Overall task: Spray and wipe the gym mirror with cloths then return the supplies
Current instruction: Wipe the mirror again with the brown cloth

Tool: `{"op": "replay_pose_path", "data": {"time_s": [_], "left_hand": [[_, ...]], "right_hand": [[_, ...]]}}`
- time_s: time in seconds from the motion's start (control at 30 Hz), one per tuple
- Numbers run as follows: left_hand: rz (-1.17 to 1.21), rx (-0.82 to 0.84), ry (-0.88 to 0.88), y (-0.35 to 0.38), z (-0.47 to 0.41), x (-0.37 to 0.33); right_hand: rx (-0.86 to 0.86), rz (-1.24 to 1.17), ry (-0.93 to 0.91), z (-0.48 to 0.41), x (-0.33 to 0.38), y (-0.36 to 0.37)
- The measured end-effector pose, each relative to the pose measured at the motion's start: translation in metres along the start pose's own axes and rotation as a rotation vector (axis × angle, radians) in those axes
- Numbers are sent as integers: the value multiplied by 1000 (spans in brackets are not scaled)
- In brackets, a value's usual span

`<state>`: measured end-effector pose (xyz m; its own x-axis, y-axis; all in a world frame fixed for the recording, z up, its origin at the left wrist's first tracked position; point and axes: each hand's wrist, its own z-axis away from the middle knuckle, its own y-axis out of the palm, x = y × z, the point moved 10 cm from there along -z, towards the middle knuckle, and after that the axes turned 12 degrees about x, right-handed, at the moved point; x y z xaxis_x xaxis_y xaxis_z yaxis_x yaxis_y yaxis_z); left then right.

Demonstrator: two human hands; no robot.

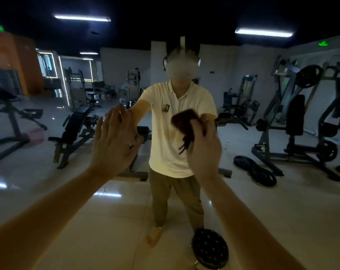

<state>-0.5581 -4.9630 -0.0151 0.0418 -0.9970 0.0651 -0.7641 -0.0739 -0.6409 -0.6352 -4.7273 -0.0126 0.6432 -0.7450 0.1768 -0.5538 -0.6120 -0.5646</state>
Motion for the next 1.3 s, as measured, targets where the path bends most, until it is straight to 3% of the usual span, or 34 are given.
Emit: {"op": "replay_pose_path", "data": {"time_s": [0.13,0.27,0.4,0.53,0.6,0.77,0.9,1.0,1.17,1.3], "left_hand": [[-29,-67,19,-11,-35,-4],[-56,-55,25,2,-40,-8],[-92,-53,78,0,-37,-3],[-131,8,104,0,-36,-1],[-138,41,88,1,-37,-1],[-119,48,78,-6,-35,-5],[-69,-79,47,-33,-40,-2],[-55,-150,-15,-64,-67,-11],[-71,-152,-153,-90,-142,1],[-127,-148,-146,-84,-179,13]], "right_hand": [[-271,-16,103,-62,-20,-69],[-188,96,91,-53,2,-21],[1,199,-309,7,58,64],[54,355,-585,7,72,61],[-28,360,-549,-32,67,19],[-245,317,-239,-146,40,-90],[-287,247,-91,-161,34,-93],[-203,216,-273,-130,54,-53],[-53,384,-679,-98,70,-21],[-240,406,-643,-159,67,-80]]}}
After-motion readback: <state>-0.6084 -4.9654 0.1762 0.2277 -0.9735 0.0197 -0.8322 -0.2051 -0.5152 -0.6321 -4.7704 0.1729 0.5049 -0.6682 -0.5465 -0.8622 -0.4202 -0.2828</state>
